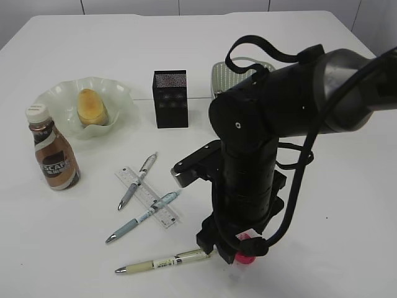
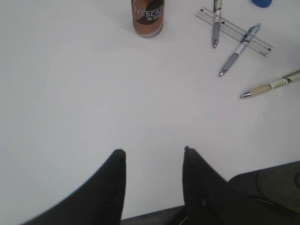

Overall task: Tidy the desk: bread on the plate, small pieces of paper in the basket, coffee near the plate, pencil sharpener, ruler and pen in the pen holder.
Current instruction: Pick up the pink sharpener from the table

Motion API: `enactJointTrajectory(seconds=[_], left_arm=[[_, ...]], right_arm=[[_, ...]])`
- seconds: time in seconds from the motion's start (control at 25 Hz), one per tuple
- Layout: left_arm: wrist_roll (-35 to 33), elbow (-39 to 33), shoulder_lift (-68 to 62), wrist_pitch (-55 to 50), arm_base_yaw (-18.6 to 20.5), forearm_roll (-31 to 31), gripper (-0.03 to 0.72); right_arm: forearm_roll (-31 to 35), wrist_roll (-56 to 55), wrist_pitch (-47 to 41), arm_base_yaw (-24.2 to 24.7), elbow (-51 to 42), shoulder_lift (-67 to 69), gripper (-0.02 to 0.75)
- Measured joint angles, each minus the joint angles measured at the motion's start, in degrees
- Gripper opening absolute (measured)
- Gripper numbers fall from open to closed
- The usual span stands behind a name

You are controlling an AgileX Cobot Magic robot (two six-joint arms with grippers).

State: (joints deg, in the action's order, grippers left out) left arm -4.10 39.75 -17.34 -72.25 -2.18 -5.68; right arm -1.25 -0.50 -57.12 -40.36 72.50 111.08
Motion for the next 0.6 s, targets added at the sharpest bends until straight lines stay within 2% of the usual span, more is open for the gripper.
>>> enactJointTrajectory(seconds=[0.6], left_arm=[[0.00,0.00,0.00,0.00,0.00,0.11,0.295]], right_arm=[[-0.43,-0.87,2.77,0.00,0.00,0.00,0.536]])
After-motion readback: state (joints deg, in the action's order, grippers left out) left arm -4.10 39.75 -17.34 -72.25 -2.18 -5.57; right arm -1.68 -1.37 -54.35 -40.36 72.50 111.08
